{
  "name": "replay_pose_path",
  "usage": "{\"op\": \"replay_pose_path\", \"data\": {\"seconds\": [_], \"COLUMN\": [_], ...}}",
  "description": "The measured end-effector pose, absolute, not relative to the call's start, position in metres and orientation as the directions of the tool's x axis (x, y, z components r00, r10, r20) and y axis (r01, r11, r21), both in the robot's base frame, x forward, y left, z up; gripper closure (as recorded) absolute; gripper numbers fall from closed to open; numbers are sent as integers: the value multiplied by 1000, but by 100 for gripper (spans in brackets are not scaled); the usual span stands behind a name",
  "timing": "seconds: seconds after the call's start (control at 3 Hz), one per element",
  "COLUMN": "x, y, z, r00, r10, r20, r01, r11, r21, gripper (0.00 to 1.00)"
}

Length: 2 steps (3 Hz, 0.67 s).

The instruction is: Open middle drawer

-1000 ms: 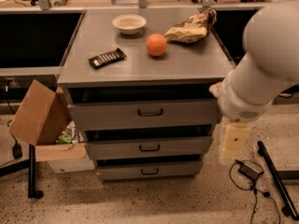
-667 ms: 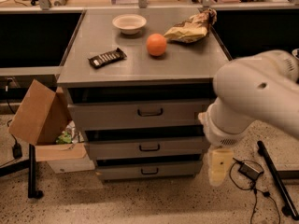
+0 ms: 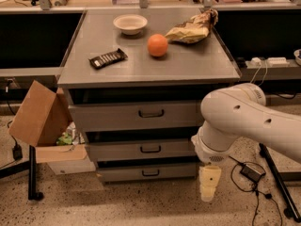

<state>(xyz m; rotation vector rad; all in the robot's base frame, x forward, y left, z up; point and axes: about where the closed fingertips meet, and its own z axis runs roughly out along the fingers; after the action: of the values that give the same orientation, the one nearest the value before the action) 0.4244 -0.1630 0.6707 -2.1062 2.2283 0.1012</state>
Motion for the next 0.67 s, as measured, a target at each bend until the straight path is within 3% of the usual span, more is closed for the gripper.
{"op": "replay_pose_path", "data": {"seconds": [0.67], "x": [446], "y": [-210], "z": [567], "r00": [-154], "r10": [-983], "r20": [-97], "r01": [-988], "r11": [151], "r21": [38], "gripper": [0]}}
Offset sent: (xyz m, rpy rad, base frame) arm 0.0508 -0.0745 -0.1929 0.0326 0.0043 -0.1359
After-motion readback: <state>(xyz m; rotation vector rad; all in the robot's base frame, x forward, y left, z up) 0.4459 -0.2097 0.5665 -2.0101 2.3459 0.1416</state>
